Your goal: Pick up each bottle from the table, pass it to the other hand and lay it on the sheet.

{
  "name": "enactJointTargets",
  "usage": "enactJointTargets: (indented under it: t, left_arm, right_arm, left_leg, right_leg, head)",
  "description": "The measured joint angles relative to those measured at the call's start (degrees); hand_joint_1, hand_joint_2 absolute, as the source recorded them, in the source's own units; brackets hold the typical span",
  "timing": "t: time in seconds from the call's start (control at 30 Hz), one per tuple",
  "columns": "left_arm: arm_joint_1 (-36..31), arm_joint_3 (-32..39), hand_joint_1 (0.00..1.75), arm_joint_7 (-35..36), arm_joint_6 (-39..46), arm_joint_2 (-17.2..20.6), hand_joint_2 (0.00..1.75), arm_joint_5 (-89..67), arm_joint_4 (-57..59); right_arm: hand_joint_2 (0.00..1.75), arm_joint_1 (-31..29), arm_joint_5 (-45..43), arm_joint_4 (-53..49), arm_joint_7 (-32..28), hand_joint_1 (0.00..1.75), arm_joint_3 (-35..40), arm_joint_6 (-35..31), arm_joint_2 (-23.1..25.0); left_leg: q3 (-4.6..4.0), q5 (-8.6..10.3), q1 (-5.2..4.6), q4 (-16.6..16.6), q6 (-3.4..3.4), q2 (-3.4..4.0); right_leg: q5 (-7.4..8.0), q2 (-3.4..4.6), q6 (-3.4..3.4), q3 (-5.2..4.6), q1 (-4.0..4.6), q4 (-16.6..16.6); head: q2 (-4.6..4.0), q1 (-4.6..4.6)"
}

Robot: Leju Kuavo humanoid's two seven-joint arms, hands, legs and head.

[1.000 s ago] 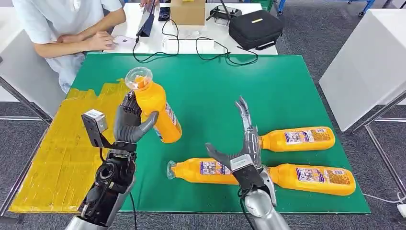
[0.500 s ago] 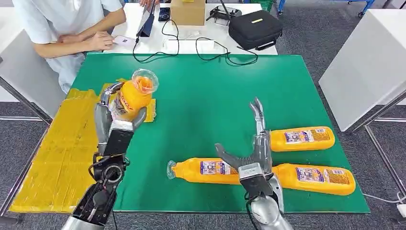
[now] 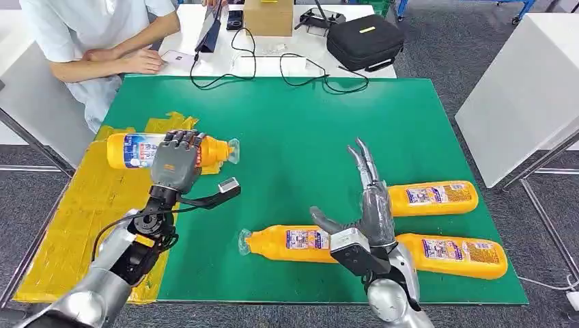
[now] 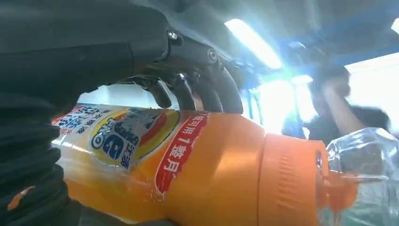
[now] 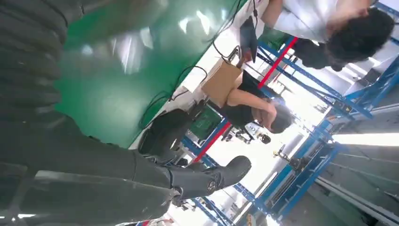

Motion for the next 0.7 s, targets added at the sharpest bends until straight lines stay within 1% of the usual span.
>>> enactJointTargets:
  t: [0.07, 0.23, 0.43, 0.53, 0.57, 0.6, 0.7]
  left_arm:
    - [-2.3, -2.2, 1.75, -1.1, 0.0, 0.7, 1.75, 0.0, 4.4]
    - [-7.4, -5.0, 1.75, -2.9, -1.2, 2.4, 1.75, 0.0, 15.5]
    - [-9.9, -6.6, 1.75, -3.3, -1.3, 3.1, 1.75, 0.0, 21.1]
    - [-11.0, -6.7, 1.75, -3.4, -3.7, 3.1, 1.75, 0.4, 22.7]
    - [-11.5, -6.4, 0.14, -3.8, -4.4, 3.1, 1.75, 1.1, 23.4]
    - [-11.8, -5.8, 0.00, -4.4, -5.0, 3.1, 1.75, 1.8, 24.0]
    - [-12.2, -3.9, 0.00, -4.7, -6.0, 3.1, 1.75, 2.9, 25.4]
  right_arm:
    - [1.75, 0.0, -0.1, 0.1, 0.0, 0.00, 0.0, 0.3, -0.2]
    - [1.75, 0.4, 0.4, 0.2, 0.5, 0.00, 0.0, 0.6, -0.9]
    - [1.75, 0.6, 0.6, 0.2, 0.7, 0.00, 0.0, 0.8, -1.4]
    - [1.75, 0.7, 1.5, 0.2, 1.6, 0.00, 0.0, 1.1, -1.5]
    - [1.75, 0.8, 1.8, 0.2, 1.9, 0.00, 0.0, 1.3, -1.5]
    - [1.75, 1.0, 2.1, 0.2, 2.2, 0.00, -0.1, 1.4, -1.5]
    - [1.75, 1.4, 3.6, 0.2, 3.5, 0.00, -0.1, 2.7, -1.5]
  left_leg:
    - [0.01, 0.00, -0.01, 0.0, 0.00, 0.03]
    - [0.01, 0.00, 0.00, 0.0, 0.00, 0.04]
    - [-0.02, -0.01, 0.01, 0.0, -0.01, 0.04]
    - [-0.03, -0.01, 0.01, 0.0, 0.00, 0.03]
    - [-0.03, -0.01, 0.00, 0.0, 0.00, 0.03]
    - [-0.03, -0.01, 0.00, 0.0, 0.00, 0.03]
    - [-0.01, -0.01, 0.00, 0.0, -0.01, 0.03]
  right_leg:
    - [0.01, 0.04, 0.00, -0.01, -0.01, 0.0]
    - [0.00, 0.06, 0.01, -0.04, 0.01, 0.0]
    - [-0.01, 0.05, 0.00, -0.04, 0.01, 0.0]
    - [-0.01, 0.05, 0.00, -0.03, 0.00, 0.0]
    - [0.00, 0.05, 0.00, -0.03, 0.00, 0.0]
    - [0.00, 0.05, 0.00, -0.03, 0.00, 0.0]
    - [0.00, 0.06, 0.00, -0.04, 0.01, 0.0]
  head:
    - [0.00, 0.02]
    - [0.00, -0.02]
    - [0.00, -0.02]
    - [0.00, 0.00]
    - [0.00, -0.02]
    - [0.00, 0.00]
    - [0.00, -0.02]
